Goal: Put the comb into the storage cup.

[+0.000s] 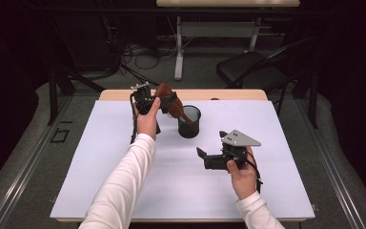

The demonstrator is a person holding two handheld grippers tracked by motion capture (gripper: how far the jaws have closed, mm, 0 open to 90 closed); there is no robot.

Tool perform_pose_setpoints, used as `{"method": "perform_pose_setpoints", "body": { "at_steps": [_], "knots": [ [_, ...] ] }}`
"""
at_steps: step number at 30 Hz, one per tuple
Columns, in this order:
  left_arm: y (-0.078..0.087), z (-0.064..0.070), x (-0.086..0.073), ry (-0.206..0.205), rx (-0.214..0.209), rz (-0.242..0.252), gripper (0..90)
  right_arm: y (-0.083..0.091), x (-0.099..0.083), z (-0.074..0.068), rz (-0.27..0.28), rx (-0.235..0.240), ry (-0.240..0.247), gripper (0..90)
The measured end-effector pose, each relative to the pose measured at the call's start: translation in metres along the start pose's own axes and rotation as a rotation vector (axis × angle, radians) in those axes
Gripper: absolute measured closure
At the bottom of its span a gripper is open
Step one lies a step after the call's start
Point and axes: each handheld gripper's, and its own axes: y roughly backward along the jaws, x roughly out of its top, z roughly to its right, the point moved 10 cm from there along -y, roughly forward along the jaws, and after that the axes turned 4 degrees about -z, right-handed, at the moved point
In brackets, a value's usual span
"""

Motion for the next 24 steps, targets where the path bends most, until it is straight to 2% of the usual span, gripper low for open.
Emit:
{"method": "perform_pose_setpoints", "body": {
  "at_steps": [3,17,24],
  "knots": [
    [0.0013,0.0006,0.0011,-0.012,-0.003,0.003,0.5,-0.0003,-0.0001,-0.0003,0.000,0.000,0.002,1.8],
    [0.0048,-0.0004,0.0020,-0.018,-0.002,-0.007,0.5,-0.0006,-0.0009,0.0003,-0.002,-0.003,0.001,1.8],
    [0.0087,0.0028,0.0027,-0.024,-0.015,-0.010,0.5,-0.0007,-0.0008,0.0010,-0.001,-0.004,0.001,1.7]
  ]
}}
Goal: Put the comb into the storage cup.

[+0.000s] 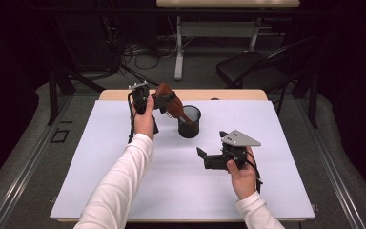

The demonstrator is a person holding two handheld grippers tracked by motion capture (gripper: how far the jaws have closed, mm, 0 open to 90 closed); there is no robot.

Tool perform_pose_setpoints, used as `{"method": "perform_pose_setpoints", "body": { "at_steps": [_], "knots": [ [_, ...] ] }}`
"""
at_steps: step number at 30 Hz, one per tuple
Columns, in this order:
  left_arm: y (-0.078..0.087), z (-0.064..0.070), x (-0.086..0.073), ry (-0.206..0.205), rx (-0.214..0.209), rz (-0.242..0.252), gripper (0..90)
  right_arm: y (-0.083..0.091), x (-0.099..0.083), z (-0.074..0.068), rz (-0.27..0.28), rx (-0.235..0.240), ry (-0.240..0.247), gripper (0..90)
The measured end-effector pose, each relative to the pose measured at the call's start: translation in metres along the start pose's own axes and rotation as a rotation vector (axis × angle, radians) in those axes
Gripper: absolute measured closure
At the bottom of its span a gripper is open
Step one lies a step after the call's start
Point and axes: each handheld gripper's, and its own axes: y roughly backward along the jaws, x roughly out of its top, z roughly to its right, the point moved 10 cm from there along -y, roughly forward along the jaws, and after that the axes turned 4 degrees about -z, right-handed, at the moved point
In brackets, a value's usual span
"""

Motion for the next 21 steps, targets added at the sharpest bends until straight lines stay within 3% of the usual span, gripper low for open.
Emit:
{"method": "perform_pose_setpoints", "body": {
  "at_steps": [13,21],
  "knots": [
    [0.026,0.009,0.008,-0.127,-0.010,-0.024,0.5,0.001,-0.001,0.000,-0.006,-0.006,-0.002,0.8],
    [0.049,0.011,0.006,-0.252,-0.013,-0.062,0.5,0.001,-0.002,0.002,-0.010,-0.015,-0.003,0.0]
  ]
}}
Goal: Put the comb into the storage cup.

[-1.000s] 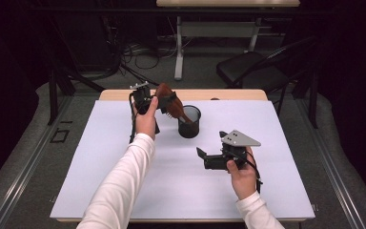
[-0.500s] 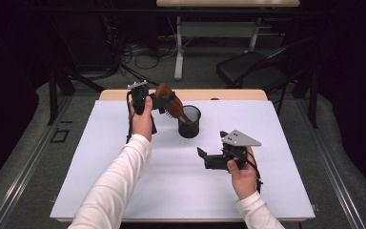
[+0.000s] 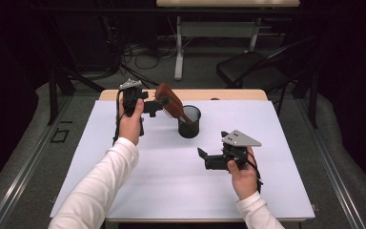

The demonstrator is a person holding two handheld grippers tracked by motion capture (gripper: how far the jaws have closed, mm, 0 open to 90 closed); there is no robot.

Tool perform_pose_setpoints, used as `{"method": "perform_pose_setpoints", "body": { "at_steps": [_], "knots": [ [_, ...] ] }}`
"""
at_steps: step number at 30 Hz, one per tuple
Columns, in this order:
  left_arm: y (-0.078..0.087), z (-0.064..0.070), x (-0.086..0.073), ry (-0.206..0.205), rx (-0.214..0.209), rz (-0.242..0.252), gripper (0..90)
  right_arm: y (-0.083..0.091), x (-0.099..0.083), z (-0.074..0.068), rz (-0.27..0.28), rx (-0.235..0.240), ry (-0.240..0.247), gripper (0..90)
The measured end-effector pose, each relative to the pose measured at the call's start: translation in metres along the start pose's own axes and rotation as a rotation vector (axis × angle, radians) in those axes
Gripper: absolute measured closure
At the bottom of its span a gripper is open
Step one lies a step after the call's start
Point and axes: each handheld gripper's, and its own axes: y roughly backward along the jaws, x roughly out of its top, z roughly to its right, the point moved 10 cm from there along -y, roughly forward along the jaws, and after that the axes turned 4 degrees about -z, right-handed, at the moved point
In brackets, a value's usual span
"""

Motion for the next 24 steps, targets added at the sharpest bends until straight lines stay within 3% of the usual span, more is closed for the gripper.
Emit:
{"method": "perform_pose_setpoints", "body": {
  "at_steps": [12,24],
  "knots": [
    [0.030,0.004,-0.011,-0.083,-0.038,-0.035,0.5,-0.001,0.000,-0.001,-0.008,0.002,0.002,0.0],
    [0.053,0.016,-0.029,-0.123,-0.097,-0.030,0.6,0.003,-0.003,0.001,-0.020,-0.023,0.014,0.0]
  ]
}}
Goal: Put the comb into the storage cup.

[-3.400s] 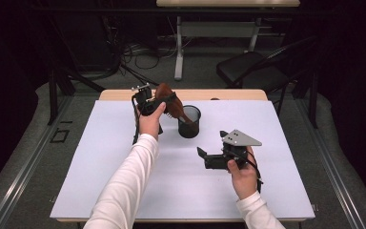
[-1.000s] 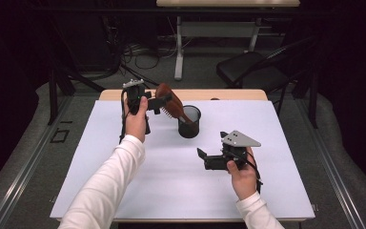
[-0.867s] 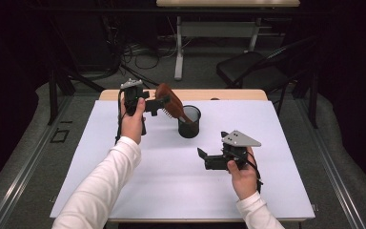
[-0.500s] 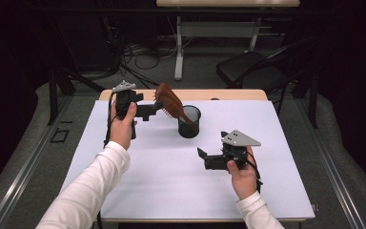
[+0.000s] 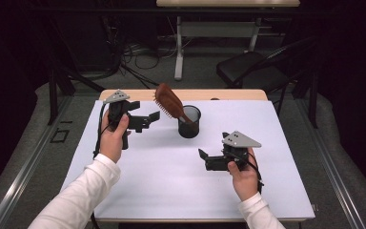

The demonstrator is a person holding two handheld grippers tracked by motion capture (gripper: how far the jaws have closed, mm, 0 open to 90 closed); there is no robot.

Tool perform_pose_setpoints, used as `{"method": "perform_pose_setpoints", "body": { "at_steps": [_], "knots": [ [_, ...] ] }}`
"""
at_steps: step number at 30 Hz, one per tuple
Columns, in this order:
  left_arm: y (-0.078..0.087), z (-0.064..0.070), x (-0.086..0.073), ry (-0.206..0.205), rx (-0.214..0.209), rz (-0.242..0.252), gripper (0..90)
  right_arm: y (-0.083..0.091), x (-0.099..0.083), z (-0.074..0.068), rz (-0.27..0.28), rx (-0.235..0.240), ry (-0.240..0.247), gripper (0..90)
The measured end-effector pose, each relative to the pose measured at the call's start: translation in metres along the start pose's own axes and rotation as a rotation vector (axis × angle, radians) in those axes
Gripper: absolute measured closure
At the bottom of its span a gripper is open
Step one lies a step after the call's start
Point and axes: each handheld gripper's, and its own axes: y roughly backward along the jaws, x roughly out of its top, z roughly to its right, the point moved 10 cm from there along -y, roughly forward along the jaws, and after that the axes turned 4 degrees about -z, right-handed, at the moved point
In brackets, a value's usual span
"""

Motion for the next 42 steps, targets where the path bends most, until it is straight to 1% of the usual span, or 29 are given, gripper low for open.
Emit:
{"method": "perform_pose_setpoints", "body": {
  "at_steps": [2,9,10,13,17,19,20,22,23,25,26,29,31,34,35,39,42],
  "knots": [
    [0.002,0.003,-0.005,0.008,-0.017,-0.004,0.8,0.001,-0.002,0.001,-0.003,-0.001,-0.001,0.0],
    [0.011,0.013,-0.024,-0.008,-0.050,-0.009,0.9,0.008,-0.011,0.007,-0.018,-0.014,0.000,0.0],
    [0.012,0.014,-0.027,-0.005,-0.055,-0.008,0.9,0.009,-0.012,0.008,-0.019,-0.017,-0.001,0.0],
    [0.016,0.019,-0.037,0.020,-0.090,-0.011,2.8,0.012,-0.017,0.011,-0.023,-0.021,-0.006,0.0],
    [0.020,0.024,-0.051,0.005,-0.104,-0.007,3.0,0.017,-0.023,0.014,-0.028,-0.027,-0.006,0.0],
    [0.023,0.025,-0.058,-0.019,-0.092,-0.015,3.0,0.018,-0.027,0.015,-0.035,-0.031,-0.008,0.0],
    [0.024,0.024,-0.061,-0.036,-0.075,-0.017,3.0,0.019,-0.028,0.016,-0.036,-0.034,-0.009,0.0],
    [0.027,0.024,-0.068,-0.059,-0.056,-0.019,3.0,0.020,-0.031,0.017,-0.038,-0.040,-0.007,0.0],
    [0.029,0.024,-0.070,-0.060,-0.051,-0.013,3.0,0.021,-0.033,0.017,-0.038,-0.039,-0.013,0.0],
    [0.031,0.025,-0.076,-0.061,-0.052,-0.015,3.0,0.021,-0.035,0.018,-0.038,-0.042,-0.021,0.0],
    [0.033,0.024,-0.078,-0.059,-0.049,-0.013,3.0,0.021,-0.036,0.019,-0.040,-0.045,-0.018,0.0],
    [0.037,0.022,-0.085,-0.045,-0.035,-0.009,3.0,0.020,-0.037,0.020,-0.038,-0.048,-0.019,0.0],
    [0.039,0.022,-0.090,-0.041,-0.039,-0.008,3.0,0.021,-0.039,0.019,-0.040,-0.047,-0.021,0.0],
    [0.041,0.020,-0.095,-0.048,-0.029,-0.013,3.0,0.021,-0.041,0.021,-0.038,-0.051,-0.024,0.0],
    [0.041,0.021,-0.097,-0.046,-0.030,-0.013,3.0,0.021,-0.041,0.021,-0.041,-0.052,-0.025,0.0],
    [0.043,0.020,-0.103,-0.059,-0.026,-0.016,3.0,0.023,-0.044,0.024,-0.041,-0.056,-0.033,0.0],
    [0.044,0.018,-0.106,-0.055,-0.024,-0.018,3.0,0.024,-0.046,0.025,-0.043,-0.061,-0.033,0.0]
  ]
}}
